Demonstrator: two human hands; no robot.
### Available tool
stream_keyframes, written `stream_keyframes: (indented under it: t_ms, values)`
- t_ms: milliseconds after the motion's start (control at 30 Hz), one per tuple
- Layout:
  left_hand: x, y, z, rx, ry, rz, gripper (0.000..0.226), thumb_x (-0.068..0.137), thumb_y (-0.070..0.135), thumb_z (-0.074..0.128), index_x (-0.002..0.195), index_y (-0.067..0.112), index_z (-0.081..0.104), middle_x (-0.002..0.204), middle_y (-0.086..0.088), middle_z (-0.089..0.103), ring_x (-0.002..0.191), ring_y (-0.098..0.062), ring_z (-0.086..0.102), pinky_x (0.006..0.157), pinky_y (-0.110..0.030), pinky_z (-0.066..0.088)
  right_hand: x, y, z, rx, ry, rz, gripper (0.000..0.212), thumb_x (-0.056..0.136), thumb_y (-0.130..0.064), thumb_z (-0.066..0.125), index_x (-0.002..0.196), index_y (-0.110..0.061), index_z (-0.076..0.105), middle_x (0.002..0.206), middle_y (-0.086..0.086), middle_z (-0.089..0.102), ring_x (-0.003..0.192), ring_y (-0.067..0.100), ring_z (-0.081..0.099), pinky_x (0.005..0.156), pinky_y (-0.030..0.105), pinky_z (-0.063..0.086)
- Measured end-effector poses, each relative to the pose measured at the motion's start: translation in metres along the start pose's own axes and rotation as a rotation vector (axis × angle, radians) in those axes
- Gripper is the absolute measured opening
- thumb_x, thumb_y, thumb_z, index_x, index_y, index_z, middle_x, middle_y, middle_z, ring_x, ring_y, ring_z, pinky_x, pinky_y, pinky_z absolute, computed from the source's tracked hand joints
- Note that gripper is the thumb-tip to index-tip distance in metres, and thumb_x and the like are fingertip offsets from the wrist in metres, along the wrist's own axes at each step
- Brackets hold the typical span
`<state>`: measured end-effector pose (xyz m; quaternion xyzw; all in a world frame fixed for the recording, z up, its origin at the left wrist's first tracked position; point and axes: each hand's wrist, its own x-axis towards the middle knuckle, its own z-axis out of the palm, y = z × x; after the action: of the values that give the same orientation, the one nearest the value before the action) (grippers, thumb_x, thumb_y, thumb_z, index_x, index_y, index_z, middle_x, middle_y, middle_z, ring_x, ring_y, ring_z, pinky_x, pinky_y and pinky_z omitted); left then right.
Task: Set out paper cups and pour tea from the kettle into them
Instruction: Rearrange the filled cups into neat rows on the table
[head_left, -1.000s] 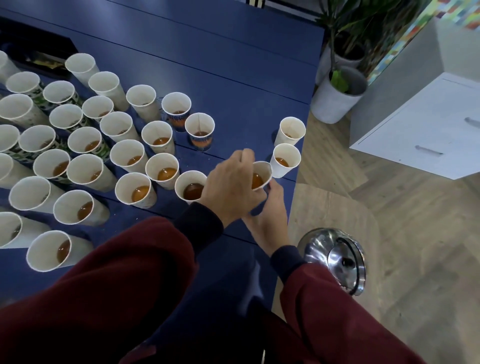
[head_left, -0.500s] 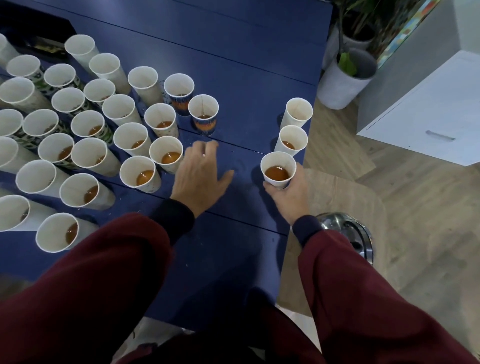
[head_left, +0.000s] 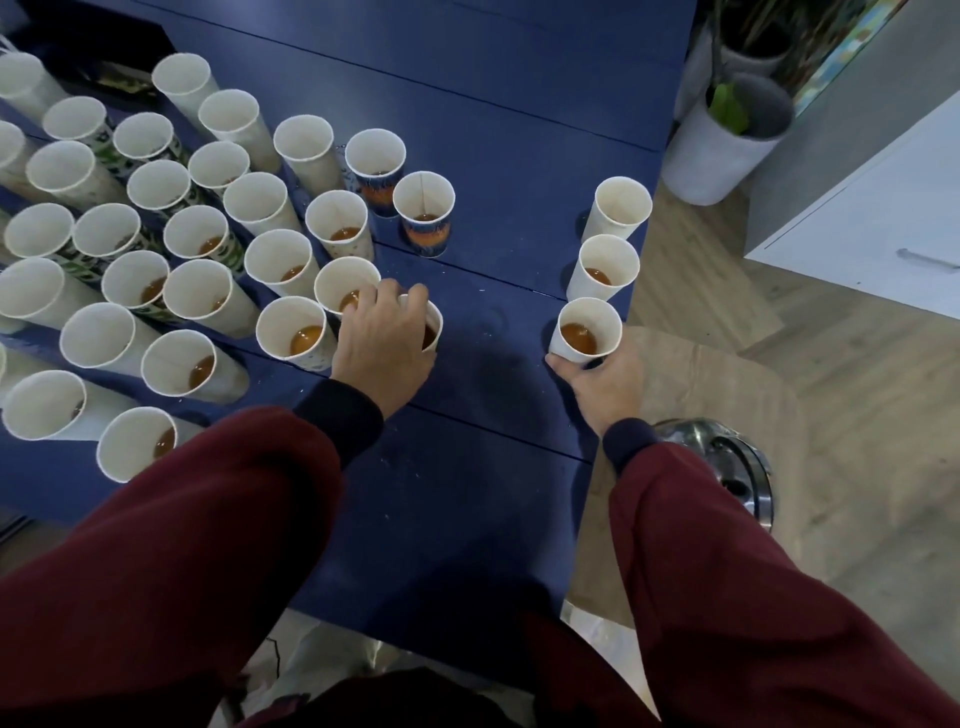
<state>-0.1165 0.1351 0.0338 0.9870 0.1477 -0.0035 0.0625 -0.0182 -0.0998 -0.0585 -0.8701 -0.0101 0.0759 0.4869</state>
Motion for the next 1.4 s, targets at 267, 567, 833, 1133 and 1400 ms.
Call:
stream_keyframes:
  t_ms: [267, 567, 833, 1133, 1400]
  values:
    - [-0.009, 0.004, -0.007, -0.130, -0.030, -0.001, 0.054, 0.081, 0.036, 0.076, 0.124, 0.012, 0.052, 0.117, -0.014, 0.055, 0.104, -0.032, 0.052, 0.072, -0.040, 0.049, -0.017, 0.001, -0.004, -0.024, -0.004, 0.025, 0.063, 0.070, -0.009, 0.087, 0.123, -0.011, 0.053, 0.113, -0.005, 0.061, 0.100, 0.009, 0.057, 0.081, 0.003, 0.040]
    - [-0.024, 0.021, -0.030, -0.199, 0.025, 0.156, 0.062, 0.071, 0.047, 0.080, 0.117, 0.013, 0.058, 0.106, -0.011, 0.055, 0.093, -0.031, 0.053, 0.063, -0.037, 0.043, -0.088, -0.035, 0.015, 0.041, 0.108, 0.113, 0.039, 0.075, -0.011, 0.076, 0.109, -0.015, 0.057, 0.111, 0.004, 0.059, 0.096, 0.012, 0.058, 0.095, 0.042, 0.050]
    - [-0.048, 0.022, -0.049, -0.292, 0.024, 0.344, 0.065, 0.069, 0.060, 0.075, 0.117, 0.019, 0.060, 0.100, -0.002, 0.055, 0.089, -0.021, 0.054, 0.063, -0.033, 0.043, -0.126, -0.087, 0.046, 0.090, -0.148, -0.099, 0.058, 0.069, -0.045, 0.085, 0.115, -0.033, 0.053, 0.105, -0.014, 0.066, 0.096, 0.006, 0.064, 0.079, 0.036, 0.058]
    - [-0.001, -0.037, -0.041, -0.091, 0.063, -0.085, 0.072, 0.089, 0.055, 0.062, 0.128, -0.004, 0.046, 0.124, -0.033, 0.050, 0.113, -0.046, 0.049, 0.098, -0.051, 0.040, -0.128, -0.065, 0.033, 0.068, -0.004, -0.144, 0.059, 0.067, -0.035, 0.091, 0.112, -0.026, 0.054, 0.111, -0.007, 0.059, 0.101, 0.009, 0.060, 0.087, 0.035, 0.053]
    - [0.015, -0.056, -0.014, -0.060, -0.061, -0.192, 0.073, 0.084, 0.044, 0.070, 0.136, 0.003, 0.039, 0.118, -0.034, 0.049, 0.107, -0.052, 0.052, 0.086, -0.055, 0.046, -0.109, -0.025, 0.003, 0.039, 0.052, -0.049, 0.055, 0.066, -0.029, 0.094, 0.105, -0.038, 0.057, 0.108, -0.008, 0.066, 0.095, -0.005, 0.062, 0.079, 0.011, 0.046]
